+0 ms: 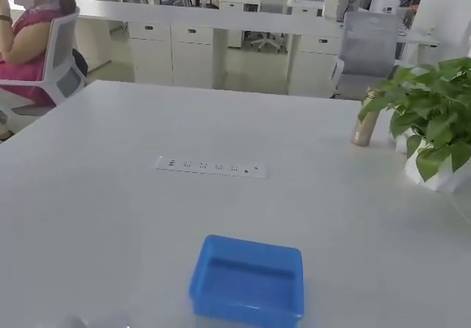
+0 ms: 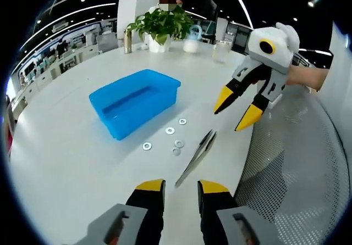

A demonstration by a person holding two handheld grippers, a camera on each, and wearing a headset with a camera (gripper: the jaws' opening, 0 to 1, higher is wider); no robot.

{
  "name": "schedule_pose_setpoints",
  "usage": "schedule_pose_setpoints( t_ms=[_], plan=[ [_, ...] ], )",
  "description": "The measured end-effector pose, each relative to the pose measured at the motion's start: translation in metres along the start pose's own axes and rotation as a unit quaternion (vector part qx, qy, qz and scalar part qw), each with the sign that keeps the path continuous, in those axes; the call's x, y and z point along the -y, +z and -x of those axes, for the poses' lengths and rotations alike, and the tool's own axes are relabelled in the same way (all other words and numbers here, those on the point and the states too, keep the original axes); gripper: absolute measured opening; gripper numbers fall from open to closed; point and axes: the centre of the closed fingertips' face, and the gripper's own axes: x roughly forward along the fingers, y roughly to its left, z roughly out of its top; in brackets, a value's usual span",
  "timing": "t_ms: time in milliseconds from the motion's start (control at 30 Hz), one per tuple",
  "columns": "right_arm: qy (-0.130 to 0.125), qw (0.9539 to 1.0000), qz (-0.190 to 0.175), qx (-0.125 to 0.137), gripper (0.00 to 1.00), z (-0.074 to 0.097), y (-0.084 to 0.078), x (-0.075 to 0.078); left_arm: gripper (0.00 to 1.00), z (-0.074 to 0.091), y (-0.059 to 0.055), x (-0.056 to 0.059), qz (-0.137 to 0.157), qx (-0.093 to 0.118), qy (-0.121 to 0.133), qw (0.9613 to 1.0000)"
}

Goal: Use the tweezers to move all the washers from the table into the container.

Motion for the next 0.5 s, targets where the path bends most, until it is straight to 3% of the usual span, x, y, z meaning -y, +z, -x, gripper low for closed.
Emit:
schedule_pose_setpoints(
  t_ms=[200, 300, 500],
  plan=[
    [0.024, 0.9990, 0.023, -0.029, 0.23, -0.016, -0.004, -0.005, 0.19, -0.007, -0.005, -0.003, -0.030, -0.023, -0.010, 0.9992],
    [0.034, 0.9975, 0.047, -0.040, 0.22, -0.024, -0.005, -0.007, 0.19, -0.010, -0.006, -0.003, -0.083, -0.037, -0.013, 0.9958],
    [0.054, 0.9933, 0.077, -0.067, 0.21, -0.034, -0.009, -0.010, 0.17, -0.015, -0.011, -0.004, -0.130, -0.065, -0.014, 0.9893]
  ],
)
